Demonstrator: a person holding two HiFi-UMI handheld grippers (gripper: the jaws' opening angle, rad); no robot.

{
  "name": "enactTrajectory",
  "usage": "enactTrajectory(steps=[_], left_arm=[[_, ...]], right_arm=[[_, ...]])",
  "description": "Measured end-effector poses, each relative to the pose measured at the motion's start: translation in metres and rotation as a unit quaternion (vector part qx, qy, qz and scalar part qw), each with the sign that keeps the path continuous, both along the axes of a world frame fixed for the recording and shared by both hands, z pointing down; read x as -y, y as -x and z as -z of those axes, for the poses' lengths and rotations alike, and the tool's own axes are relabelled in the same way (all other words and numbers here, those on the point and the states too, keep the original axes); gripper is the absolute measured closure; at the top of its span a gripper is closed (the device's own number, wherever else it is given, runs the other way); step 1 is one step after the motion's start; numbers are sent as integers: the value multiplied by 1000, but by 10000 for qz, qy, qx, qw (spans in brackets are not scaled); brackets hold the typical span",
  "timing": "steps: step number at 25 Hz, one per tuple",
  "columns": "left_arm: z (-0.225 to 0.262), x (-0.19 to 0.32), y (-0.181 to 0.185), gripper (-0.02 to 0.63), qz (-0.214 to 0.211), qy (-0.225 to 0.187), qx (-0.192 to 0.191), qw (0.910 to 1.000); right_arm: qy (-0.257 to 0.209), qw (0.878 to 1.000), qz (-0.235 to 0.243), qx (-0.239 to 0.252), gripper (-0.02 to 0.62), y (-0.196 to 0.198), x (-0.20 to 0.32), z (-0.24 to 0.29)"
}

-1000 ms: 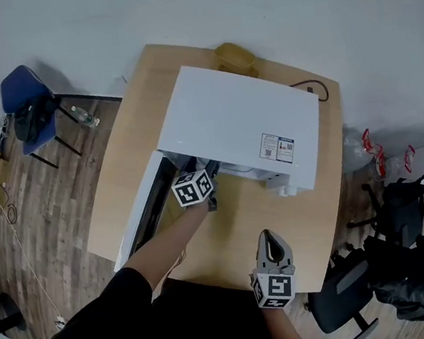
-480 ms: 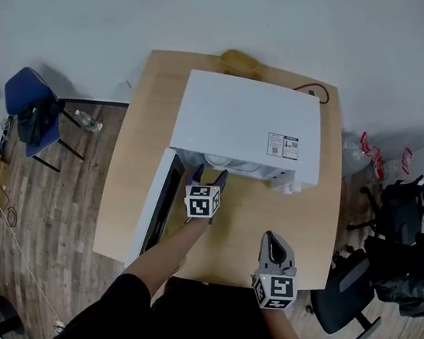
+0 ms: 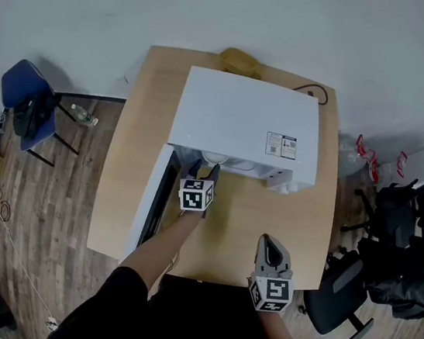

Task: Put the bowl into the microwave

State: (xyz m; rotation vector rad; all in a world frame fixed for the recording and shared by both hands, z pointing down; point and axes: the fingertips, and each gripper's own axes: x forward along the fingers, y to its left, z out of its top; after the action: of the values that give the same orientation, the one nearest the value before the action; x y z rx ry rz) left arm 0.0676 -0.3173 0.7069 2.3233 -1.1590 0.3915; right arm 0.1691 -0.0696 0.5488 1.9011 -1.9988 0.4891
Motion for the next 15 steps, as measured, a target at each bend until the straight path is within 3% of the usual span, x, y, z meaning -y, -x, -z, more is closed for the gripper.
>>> enactTrajectory(steps=[11, 15], left_arm=[[-1, 19, -17, 376, -202, -120, 179, 9996], [-2, 28, -30, 377, -215, -96, 77, 9997]], right_arm=[[108, 9999, 78, 105, 535, -8, 10, -10], [144, 9998, 79, 123, 535, -19, 17, -12]])
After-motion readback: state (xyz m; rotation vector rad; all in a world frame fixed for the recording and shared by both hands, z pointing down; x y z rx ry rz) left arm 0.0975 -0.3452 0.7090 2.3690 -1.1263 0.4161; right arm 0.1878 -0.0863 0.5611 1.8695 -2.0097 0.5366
